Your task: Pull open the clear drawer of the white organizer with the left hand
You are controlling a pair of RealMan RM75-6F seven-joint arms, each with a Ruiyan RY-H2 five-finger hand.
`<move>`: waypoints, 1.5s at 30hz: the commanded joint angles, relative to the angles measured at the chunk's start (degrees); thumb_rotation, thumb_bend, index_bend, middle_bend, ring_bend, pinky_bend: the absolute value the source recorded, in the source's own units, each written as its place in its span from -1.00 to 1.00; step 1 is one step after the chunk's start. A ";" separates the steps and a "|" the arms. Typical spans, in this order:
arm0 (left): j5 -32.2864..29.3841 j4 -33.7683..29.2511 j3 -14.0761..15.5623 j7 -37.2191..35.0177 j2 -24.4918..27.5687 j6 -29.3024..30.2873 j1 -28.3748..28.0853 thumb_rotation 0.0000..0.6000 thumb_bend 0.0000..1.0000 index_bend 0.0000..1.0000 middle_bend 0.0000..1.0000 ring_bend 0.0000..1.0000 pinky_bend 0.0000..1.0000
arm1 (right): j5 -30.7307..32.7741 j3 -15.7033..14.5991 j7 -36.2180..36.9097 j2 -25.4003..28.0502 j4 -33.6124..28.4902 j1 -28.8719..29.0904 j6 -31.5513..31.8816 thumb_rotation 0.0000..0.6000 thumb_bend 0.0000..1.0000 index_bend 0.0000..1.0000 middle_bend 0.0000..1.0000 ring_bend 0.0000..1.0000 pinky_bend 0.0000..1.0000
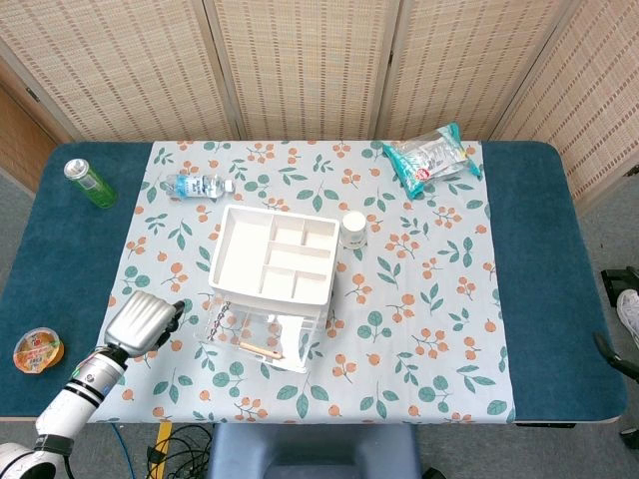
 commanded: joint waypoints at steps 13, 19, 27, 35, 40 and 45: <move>-0.32 4.92 -0.40 -1.21 -7.43 -4.07 -1.60 1.00 -0.37 -0.28 1.00 1.00 1.00 | -0.04 0.24 0.88 -0.49 0.98 0.05 0.38 1.00 -0.44 -0.91 -0.61 -0.71 -0.85; -0.53 3.36 -0.74 -1.40 -6.62 -0.23 0.42 1.00 -0.37 -0.51 0.99 1.00 1.00 | 0.15 0.10 1.17 -0.45 1.21 0.68 -1.08 1.00 -0.44 -0.91 -0.61 -0.71 -0.83; -1.46 1.69 -2.39 -2.99 -3.60 11.08 6.59 1.00 -0.37 -0.44 0.75 0.79 1.00 | -0.45 -0.94 0.42 0.23 1.05 1.93 -4.32 1.00 -0.44 -0.91 -0.61 -0.71 -0.79; -1.57 3.32 -3.01 -4.83 -1.47 22.05 13.89 1.00 -0.37 -0.35 0.46 0.30 0.68 | -1.94 -2.27 -0.10 -0.34 1.17 3.73 -7.73 1.00 -0.43 -0.91 -0.61 -0.71 -0.79; 0.90 4.27 -2.16 -5.95 -1.65 27.08 17.74 1.00 -0.37 -0.36 0.28 0.05 0.42 | -2.71 -2.81 -0.16 -1.33 1.66 4.87 -9.35 1.00 -0.43 -0.91 -0.61 -0.71 -0.79; 4.98 5.62 -0.76 -6.85 -3.08 31.51 21.29 1.00 -0.37 -0.36 0.26 0.02 0.38 | -3.04 -3.32 0.12 -2.33 1.90 5.65 -10.55 1.00 -0.43 -0.91 -0.61 -0.71 -0.79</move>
